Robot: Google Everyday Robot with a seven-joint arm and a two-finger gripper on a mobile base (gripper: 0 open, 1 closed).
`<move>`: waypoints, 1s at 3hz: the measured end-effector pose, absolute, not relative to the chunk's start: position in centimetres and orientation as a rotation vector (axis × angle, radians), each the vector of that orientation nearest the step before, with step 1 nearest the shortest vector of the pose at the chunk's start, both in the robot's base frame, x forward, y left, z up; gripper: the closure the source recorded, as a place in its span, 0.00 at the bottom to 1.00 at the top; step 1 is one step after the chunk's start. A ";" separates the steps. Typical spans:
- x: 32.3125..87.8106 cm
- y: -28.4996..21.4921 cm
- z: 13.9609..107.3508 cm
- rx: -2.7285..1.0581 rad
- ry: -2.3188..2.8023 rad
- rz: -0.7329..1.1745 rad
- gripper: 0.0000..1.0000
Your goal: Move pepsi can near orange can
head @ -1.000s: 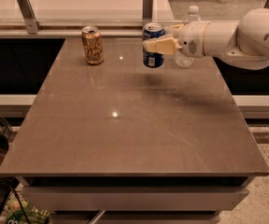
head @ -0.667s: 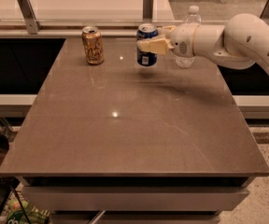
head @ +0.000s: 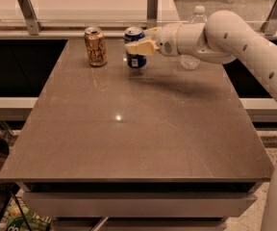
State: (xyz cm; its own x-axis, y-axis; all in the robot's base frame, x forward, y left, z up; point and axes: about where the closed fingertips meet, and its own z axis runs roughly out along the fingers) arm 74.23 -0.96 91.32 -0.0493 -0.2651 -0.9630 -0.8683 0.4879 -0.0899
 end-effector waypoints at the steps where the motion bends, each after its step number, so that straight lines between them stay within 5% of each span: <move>1: 75.0 1.1 90.4 -1.021 1.579 0.685 1.00; 3: 75.6 2.8 89.5 -1.023 1.554 0.725 0.60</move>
Offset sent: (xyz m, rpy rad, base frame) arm 0.0245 0.0484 -0.0289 0.0791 0.0004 0.0773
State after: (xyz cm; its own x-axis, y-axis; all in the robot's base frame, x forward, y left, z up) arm 75.61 2.82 89.49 -0.0425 -0.2329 -0.9716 -0.8942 0.4427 -0.0670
